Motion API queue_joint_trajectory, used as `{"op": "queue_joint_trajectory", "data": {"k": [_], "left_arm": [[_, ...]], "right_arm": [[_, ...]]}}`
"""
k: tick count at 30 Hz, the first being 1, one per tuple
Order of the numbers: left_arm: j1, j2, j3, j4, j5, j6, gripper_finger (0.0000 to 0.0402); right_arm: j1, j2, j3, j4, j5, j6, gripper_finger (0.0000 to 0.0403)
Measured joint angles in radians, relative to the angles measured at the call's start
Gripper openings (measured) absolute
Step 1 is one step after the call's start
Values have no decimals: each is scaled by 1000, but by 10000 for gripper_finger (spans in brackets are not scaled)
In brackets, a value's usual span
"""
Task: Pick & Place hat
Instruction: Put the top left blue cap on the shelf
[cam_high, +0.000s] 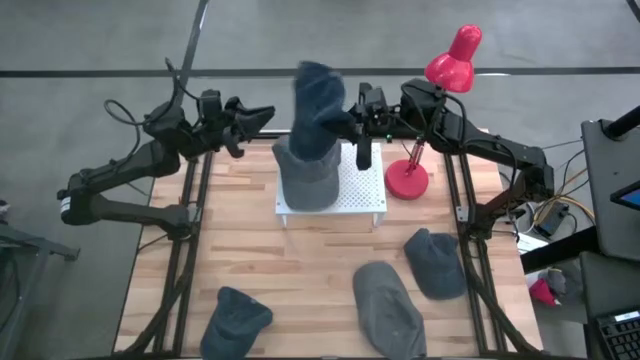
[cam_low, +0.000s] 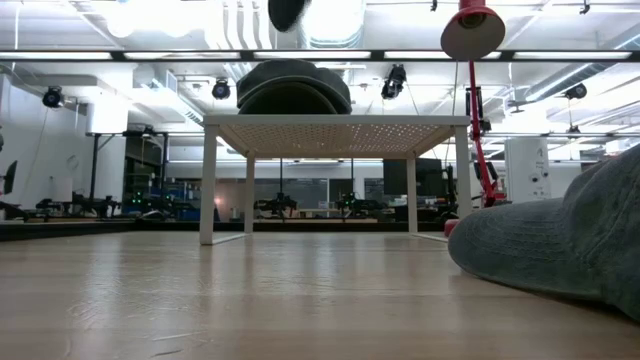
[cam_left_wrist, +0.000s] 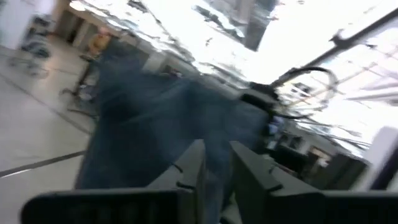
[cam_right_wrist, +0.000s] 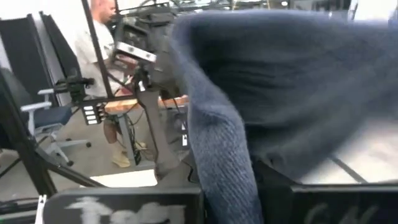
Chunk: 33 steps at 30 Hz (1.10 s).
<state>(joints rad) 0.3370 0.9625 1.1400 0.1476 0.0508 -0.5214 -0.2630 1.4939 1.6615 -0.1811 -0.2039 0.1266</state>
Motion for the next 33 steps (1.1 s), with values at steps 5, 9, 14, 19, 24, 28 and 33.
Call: {"op": "queue_joint_trajectory", "data": {"k": [5,9,14,19,24,28,33], "left_arm": [[0,-25,0,20,46,0,125],[0,-68,0,-18,46,10,144],[0,-131,0,-107,46,49,145],[0,-178,0,-198,46,62,145],[0,-194,0,-288,46,87,145],[0,-190,0,-334,44,95,145],[0,-186,0,-350,44,95,145]], "right_arm": [[-29,-8,0,-48,-21,55,9],[-62,-39,0,-135,-116,90,9],[-97,-111,0,-247,-209,85,9],[-127,-198,-1,-408,-232,32,9],[-126,-273,-36,-493,-234,26,9],[-127,-326,-105,-520,-235,50,9],[-127,-400,-219,-518,-232,64,9]]}}
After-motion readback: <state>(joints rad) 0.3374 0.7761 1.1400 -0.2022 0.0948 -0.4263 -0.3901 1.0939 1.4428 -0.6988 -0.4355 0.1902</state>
